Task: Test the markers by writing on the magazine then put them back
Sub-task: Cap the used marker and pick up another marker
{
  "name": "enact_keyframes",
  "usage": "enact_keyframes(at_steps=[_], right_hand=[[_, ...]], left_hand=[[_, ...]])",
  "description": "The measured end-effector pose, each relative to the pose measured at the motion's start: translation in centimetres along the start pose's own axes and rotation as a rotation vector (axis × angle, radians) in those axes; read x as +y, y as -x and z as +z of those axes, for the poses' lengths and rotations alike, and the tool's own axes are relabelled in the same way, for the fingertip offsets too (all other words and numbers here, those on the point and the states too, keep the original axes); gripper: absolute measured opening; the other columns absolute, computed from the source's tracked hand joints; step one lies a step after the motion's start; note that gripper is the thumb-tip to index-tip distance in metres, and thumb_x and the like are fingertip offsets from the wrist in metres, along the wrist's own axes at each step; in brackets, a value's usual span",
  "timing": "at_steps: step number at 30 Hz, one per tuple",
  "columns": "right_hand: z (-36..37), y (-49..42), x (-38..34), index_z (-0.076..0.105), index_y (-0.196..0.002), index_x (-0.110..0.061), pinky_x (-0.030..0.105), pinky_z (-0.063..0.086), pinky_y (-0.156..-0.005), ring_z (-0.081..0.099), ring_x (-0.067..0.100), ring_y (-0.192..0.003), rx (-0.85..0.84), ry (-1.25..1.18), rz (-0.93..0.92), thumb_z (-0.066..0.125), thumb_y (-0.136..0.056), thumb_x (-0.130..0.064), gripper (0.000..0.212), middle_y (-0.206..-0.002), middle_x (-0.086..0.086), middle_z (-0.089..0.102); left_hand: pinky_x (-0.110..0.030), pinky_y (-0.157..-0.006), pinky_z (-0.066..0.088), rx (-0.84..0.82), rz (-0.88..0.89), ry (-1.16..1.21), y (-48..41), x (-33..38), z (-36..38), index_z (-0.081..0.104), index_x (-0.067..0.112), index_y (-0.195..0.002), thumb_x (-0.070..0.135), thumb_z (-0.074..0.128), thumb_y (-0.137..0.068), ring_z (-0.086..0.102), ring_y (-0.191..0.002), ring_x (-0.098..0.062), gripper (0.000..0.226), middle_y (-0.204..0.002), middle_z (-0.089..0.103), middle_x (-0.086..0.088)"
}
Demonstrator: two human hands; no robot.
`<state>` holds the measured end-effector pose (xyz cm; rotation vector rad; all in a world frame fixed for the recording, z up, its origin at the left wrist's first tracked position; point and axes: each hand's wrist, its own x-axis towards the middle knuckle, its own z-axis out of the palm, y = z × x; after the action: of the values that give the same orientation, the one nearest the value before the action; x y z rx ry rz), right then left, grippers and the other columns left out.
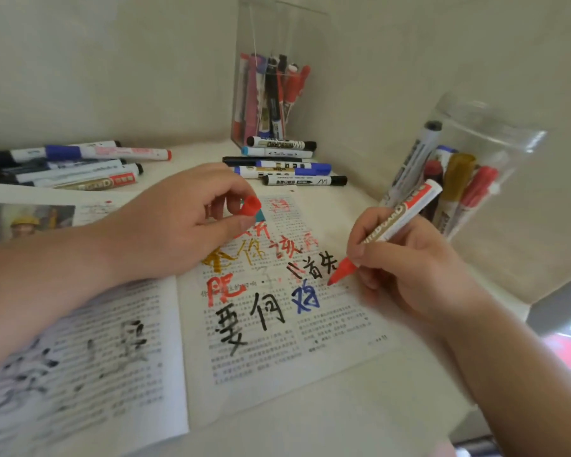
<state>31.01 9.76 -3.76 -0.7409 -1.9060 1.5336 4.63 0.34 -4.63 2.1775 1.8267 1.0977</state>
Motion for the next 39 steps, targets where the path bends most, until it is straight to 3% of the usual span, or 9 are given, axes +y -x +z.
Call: enact_keyframes(at_steps=[4,10,12,16,21,24,27,33,39], right_hand=[[0.3,0.19,-0.2,0.057,-0.075,-0.003,0.026,0.031,-0.042,0.042,0.017,-0.045,-0.015,0.091,-0.046,0.065,-0.074,-0.009,0.01,-0.048,-0.002,0.056],[0.39,0.05,-0.16,0.06,-0.074,-0.009,0.01,0.036,-0.045,0.048,0.002,-0.043,-0.017,0.135,-0.052,0.07,-0.077,-0.011,0.01,-0.054,-0.005,0.059],[0.48,0.08,-0.21,0.059,-0.074,-0.004,0.009,0.036,-0.045,0.051,0.002,-0.043,-0.032,0.13,-0.047,0.07,-0.08,-0.002,0.013,-0.053,-0.005,0.06],[0.47,0.34,-0.73,0.058,-0.069,0.0,0.011,0.039,-0.046,0.055,0.003,-0.045,-0.104,0.046,0.016,0.066,-0.07,0.001,0.008,-0.055,0.004,0.061],[0.36,0.17,-0.45,0.059,-0.072,-0.004,0.01,0.037,-0.044,0.05,0.003,-0.042,-0.034,0.001,-0.024,0.07,-0.079,0.002,0.014,-0.053,0.0,0.059],[0.48,0.0,-0.15,0.059,-0.072,-0.007,0.011,0.035,-0.045,0.047,0.002,-0.042,-0.001,0.085,-0.052,0.07,-0.079,-0.006,0.013,-0.053,-0.004,0.059],[0.56,-0.1,-0.02,0.059,-0.07,-0.009,0.016,0.035,-0.047,0.044,0.005,-0.045,0.025,0.182,-0.045,0.07,-0.075,-0.014,0.013,-0.057,0.004,0.059],[0.27,0.02,-0.33,0.049,-0.062,0.003,0.012,0.037,-0.046,0.046,0.005,-0.045,-0.042,0.075,-0.01,0.062,-0.065,0.002,0.013,-0.057,0.019,0.048],[0.5,0.08,-0.25,0.053,-0.072,0.003,0.01,0.039,-0.046,0.054,0.003,-0.043,-0.061,-0.049,-0.039,0.061,-0.073,0.004,0.008,-0.053,0.001,0.06]], left_hand=[[-0.014,-0.071,0.042,-0.008,-0.045,0.01,0.19,-0.06,-0.13,0.064,0.036,-0.097,0.032,0.073,-0.087,0.056,-0.088,-0.008,0.014,-0.094,0.06,0.022],[-0.012,-0.067,0.04,-0.053,-0.045,-0.023,-0.03,-0.37,0.16,0.065,0.036,-0.091,0.034,0.076,-0.084,0.056,-0.083,-0.011,0.013,-0.093,0.06,0.026],[-0.012,-0.067,0.04,-0.056,-0.038,-0.027,-0.08,-0.5,0.18,0.065,0.036,-0.093,0.036,0.074,-0.085,0.055,-0.083,-0.012,0.012,-0.094,0.06,0.025],[-0.012,-0.067,0.04,-0.062,-0.032,-0.029,-0.12,-0.74,0.17,0.064,0.039,-0.094,0.039,0.072,-0.086,0.055,-0.082,-0.012,0.012,-0.095,0.059,0.024],[-0.009,-0.066,0.039,-0.05,-0.05,-0.03,-0.07,-0.73,0.33,0.063,0.041,-0.096,0.039,0.072,-0.086,0.055,-0.083,-0.006,0.013,-0.084,0.062,0.017],[-0.011,-0.064,0.04,-0.053,-0.068,-0.017,-0.02,-0.62,0.36,0.063,0.042,-0.095,0.039,0.072,-0.086,0.055,-0.081,-0.006,0.013,-0.08,0.062,0.015],[-0.012,-0.062,0.039,-0.057,-0.073,-0.025,-0.02,-0.58,0.28,0.062,0.043,-0.095,0.04,0.072,-0.086,0.055,-0.08,-0.006,0.013,-0.08,0.062,0.014],[-0.01,-0.065,0.04,-0.056,-0.085,-0.026,-0.02,-0.39,0.38,0.065,0.038,-0.098,0.038,0.073,-0.086,0.055,-0.08,-0.005,0.013,-0.079,0.062,0.014],[-0.012,-0.061,0.04,-0.061,-0.101,-0.019,0.02,-0.49,0.29,0.066,0.038,-0.097,0.038,0.073,-0.087,0.055,-0.08,-0.008,0.013,-0.078,0.062,0.014]])
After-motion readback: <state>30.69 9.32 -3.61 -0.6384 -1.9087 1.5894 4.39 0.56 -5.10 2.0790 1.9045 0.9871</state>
